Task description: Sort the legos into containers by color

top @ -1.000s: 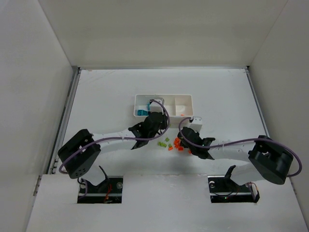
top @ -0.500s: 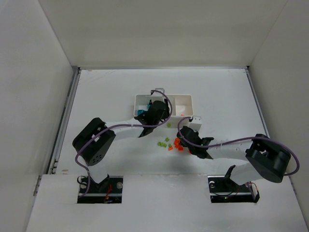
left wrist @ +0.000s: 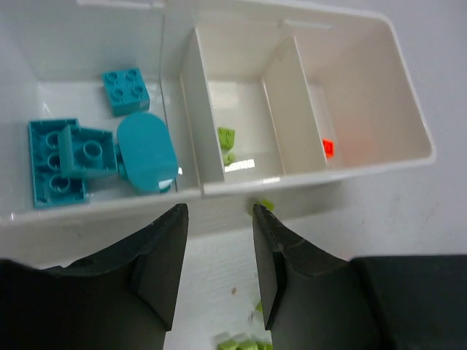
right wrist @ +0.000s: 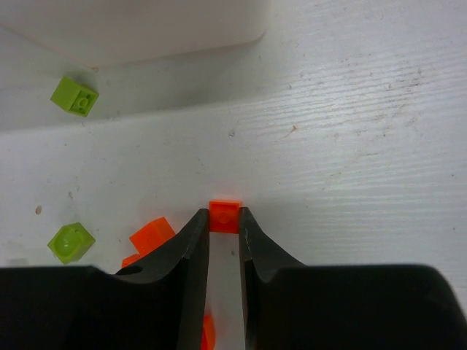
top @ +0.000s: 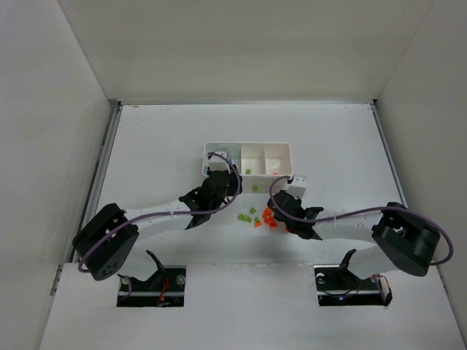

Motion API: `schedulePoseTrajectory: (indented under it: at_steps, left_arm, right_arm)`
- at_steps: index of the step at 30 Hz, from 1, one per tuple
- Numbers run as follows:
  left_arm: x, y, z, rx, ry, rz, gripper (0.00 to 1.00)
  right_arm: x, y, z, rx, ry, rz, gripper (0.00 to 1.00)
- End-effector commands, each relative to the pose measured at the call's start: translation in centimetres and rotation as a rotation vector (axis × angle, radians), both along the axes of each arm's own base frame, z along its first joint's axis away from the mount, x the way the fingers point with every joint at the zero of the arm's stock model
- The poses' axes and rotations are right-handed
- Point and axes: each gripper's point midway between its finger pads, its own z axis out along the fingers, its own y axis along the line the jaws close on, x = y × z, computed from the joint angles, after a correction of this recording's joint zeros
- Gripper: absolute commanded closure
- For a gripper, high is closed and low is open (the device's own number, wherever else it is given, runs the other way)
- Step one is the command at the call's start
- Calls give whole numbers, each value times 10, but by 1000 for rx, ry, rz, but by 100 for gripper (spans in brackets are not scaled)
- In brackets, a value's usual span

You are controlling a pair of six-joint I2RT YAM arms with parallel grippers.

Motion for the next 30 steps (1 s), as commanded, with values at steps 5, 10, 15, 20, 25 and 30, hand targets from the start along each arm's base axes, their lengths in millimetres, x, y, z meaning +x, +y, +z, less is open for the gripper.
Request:
schedulePoseTrajectory:
  at_steps: [5, 10, 15, 20, 25, 30]
  left_arm:
    - [-45, 1, -11, -7, 1, -56, 61]
    - [-49, -11, -18, 3, -9, -79, 61]
    - [-41, -27, -21, 10, -22, -112, 55]
    - [-38, -39, -37, 47, -1, -140, 50]
    - [-33, -47, -46, 61, 10, -142, 50]
    - [-25, -57, -53, 81, 16, -146, 50]
  right_arm:
    - [2, 7, 68, 86, -112, 1, 79]
    - [15, 17, 123, 135, -206, 71, 79]
    - [61, 15, 162, 120, -294, 75, 79]
    - [109, 18, 168, 102, -307, 76, 79]
    - [134, 19, 162, 70, -298, 72, 66]
    - [130, 17, 163, 79, -307, 75, 53]
